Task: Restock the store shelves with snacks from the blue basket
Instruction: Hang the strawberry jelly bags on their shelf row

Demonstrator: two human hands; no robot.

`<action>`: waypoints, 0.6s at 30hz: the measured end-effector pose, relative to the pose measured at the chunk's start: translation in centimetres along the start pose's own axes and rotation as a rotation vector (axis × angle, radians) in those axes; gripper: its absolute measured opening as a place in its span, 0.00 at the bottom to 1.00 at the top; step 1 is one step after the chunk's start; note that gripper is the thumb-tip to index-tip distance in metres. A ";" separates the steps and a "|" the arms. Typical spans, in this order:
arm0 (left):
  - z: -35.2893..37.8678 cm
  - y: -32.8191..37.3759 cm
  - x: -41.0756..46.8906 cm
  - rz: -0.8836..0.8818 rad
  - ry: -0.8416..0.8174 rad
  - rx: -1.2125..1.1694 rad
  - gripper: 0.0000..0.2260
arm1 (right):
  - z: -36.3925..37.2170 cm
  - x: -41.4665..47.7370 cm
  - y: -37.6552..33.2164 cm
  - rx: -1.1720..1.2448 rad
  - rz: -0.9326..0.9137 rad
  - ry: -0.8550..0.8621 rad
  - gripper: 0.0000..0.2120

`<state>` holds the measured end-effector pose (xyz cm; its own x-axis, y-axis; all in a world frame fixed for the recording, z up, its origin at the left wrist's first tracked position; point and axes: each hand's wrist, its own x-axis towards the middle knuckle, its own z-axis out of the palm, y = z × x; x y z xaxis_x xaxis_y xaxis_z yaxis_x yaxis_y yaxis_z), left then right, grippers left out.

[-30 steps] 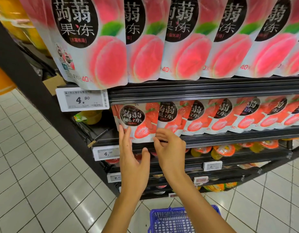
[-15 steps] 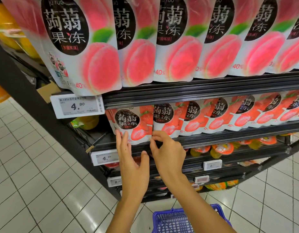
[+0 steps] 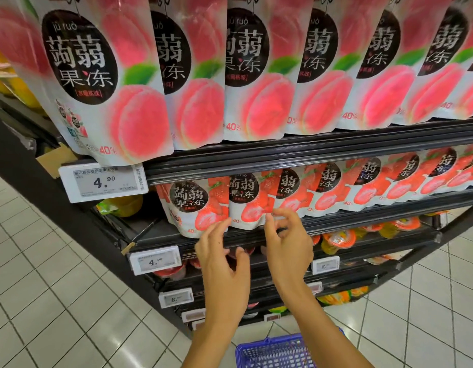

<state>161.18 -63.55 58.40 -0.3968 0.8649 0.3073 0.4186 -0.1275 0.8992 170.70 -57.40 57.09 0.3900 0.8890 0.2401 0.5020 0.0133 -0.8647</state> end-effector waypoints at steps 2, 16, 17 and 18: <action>0.8 -0.3 0.1 0.001 -0.076 0.031 0.27 | 0.1 0.3 0.4 -0.017 0.023 -0.015 0.03; 2.5 0.6 -1.0 -0.068 -0.201 0.046 0.26 | -1.7 1.2 2.0 0.051 0.084 0.108 0.05; 2.7 0.8 -1.0 -0.067 -0.209 0.039 0.25 | -2.3 1.6 2.3 0.075 0.099 0.133 0.06; 3.0 1.0 -1.0 -0.060 -0.220 0.034 0.24 | -2.8 2.1 2.7 0.085 0.108 0.140 0.08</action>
<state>164.39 -63.11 58.05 -0.2359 0.9559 0.1751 0.4284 -0.0595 0.9016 175.02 -56.75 56.45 0.5447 0.8149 0.1982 0.3871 -0.0347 -0.9214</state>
